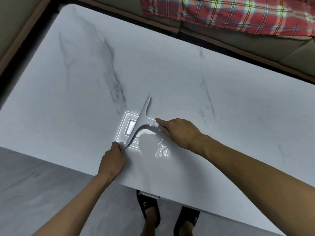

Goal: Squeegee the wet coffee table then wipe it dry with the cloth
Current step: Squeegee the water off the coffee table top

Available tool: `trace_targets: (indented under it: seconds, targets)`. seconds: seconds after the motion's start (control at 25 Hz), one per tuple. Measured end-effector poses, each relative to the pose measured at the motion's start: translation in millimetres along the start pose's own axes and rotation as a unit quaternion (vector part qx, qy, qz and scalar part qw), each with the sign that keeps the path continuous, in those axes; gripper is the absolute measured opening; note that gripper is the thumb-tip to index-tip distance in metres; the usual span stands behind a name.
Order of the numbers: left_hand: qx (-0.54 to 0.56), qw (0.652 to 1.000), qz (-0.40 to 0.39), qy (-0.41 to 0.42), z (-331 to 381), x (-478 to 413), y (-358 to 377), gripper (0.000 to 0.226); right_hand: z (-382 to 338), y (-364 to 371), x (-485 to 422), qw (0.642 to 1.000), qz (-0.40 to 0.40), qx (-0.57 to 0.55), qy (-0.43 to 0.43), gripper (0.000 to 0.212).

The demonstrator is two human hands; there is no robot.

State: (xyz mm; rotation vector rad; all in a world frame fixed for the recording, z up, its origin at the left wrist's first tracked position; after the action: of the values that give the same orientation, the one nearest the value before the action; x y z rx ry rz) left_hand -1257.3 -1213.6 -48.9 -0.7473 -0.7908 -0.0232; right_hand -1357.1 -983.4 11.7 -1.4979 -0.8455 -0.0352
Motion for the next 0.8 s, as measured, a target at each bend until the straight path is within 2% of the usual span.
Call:
trace_targets:
  seconds: [0.28,0.52,0.64,0.8]
  targets:
    - [-0.096,0.995,-0.033,0.022,15,4,19,0.025,88,51,112,0.994,-0.021,-0.003,0.105,0.042]
    - [-0.049,0.998,-0.024,0.015,26,21,28,0.02,115,39,171,0.985,-0.028,0.067,0.159,0.045]
    - [-0.005,1.0,0.01,-0.012,19,33,26,0.007,85,13,141,0.993,0.005,0.059,0.098,0.044]
    - [0.063,0.993,0.063,-0.076,-1,31,9,0.017,13,-5,43,0.993,0.032,0.097,-0.059,0.038]
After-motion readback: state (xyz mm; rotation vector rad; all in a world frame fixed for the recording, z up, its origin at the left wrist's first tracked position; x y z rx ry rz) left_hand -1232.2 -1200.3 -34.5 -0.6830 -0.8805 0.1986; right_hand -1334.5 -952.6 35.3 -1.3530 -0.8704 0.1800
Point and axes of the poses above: each hand's wrist, its own x-axis away from the middle knuckle, its own y-axis out of the palm, z = x × y, the point moved 1 cm from there along -x, towards the middle knuckle, and after that the axes turned 10 degrees about x, right-handed, at the moved point
